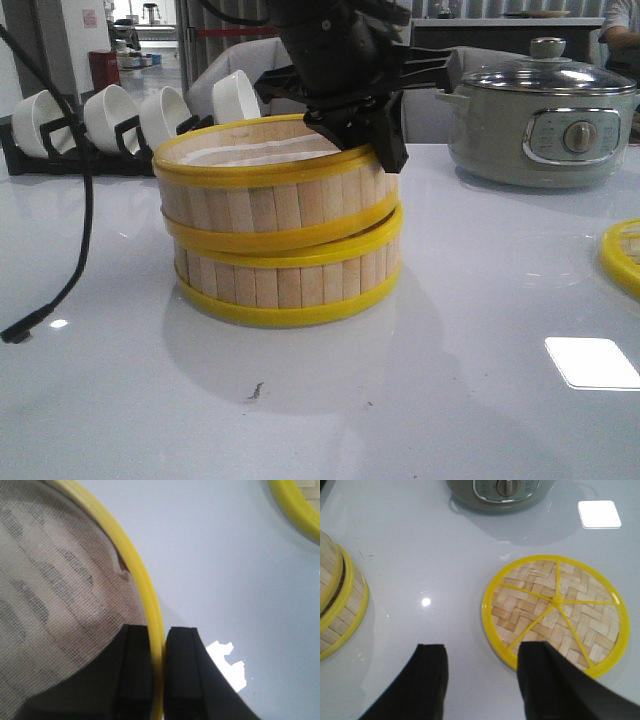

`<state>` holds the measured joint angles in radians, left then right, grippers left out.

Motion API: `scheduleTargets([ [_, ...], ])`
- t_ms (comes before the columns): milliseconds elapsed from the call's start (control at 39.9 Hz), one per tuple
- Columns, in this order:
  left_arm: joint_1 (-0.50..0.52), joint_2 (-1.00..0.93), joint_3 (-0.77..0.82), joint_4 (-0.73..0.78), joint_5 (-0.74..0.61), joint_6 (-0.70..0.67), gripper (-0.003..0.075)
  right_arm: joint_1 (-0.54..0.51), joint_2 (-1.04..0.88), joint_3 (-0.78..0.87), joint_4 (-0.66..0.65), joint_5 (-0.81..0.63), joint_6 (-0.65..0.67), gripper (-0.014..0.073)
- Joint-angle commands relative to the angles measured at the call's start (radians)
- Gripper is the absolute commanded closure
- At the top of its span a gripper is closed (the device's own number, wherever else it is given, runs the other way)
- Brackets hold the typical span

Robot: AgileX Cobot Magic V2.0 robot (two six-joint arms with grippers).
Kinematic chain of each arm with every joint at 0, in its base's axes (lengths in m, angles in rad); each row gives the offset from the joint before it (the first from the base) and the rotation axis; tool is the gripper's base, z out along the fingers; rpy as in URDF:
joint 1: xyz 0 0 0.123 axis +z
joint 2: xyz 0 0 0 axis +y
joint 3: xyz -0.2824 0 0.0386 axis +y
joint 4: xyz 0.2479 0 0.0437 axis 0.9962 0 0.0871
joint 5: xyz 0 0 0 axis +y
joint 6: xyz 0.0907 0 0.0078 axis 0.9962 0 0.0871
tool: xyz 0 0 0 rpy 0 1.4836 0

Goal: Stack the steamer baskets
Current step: 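Lower the held basket onto the center basket and open the left gripper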

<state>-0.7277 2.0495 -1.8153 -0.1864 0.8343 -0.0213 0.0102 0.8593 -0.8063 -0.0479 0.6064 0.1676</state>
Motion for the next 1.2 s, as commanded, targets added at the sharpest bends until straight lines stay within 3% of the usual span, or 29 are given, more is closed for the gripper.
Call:
scheduleTargets([
  [0,-0.04,-0.069,-0.034,-0.073,-0.079,0.002,0.0634,-0.002,-0.004,-0.032,-0.006,-0.076,-0.005,0.0169],
  [726,-0.057,-0.069,-0.034,-0.055,-0.077,0.002,0.0627,-0.002,-0.004,-0.032,-0.006,-0.075,-0.005,0.0169],
  [851,-0.057,-0.069,-0.034,-0.039,-0.074,0.002,0.0565,-0.002,-0.004,-0.032,-0.006,-0.075,-0.005,0.0169],
  [1027,-0.057,-0.069,-0.034,-0.019,-0.074,0.002,0.0399,-0.002,-0.004,-0.032,-0.006,-0.075,-0.005,0.0169],
  [1177,-0.057,-0.069,-0.034,0.012,-0.074,0.0,0.031,-0.002,-0.004,-0.032,-0.006,-0.075,-0.005,0.0169],
])
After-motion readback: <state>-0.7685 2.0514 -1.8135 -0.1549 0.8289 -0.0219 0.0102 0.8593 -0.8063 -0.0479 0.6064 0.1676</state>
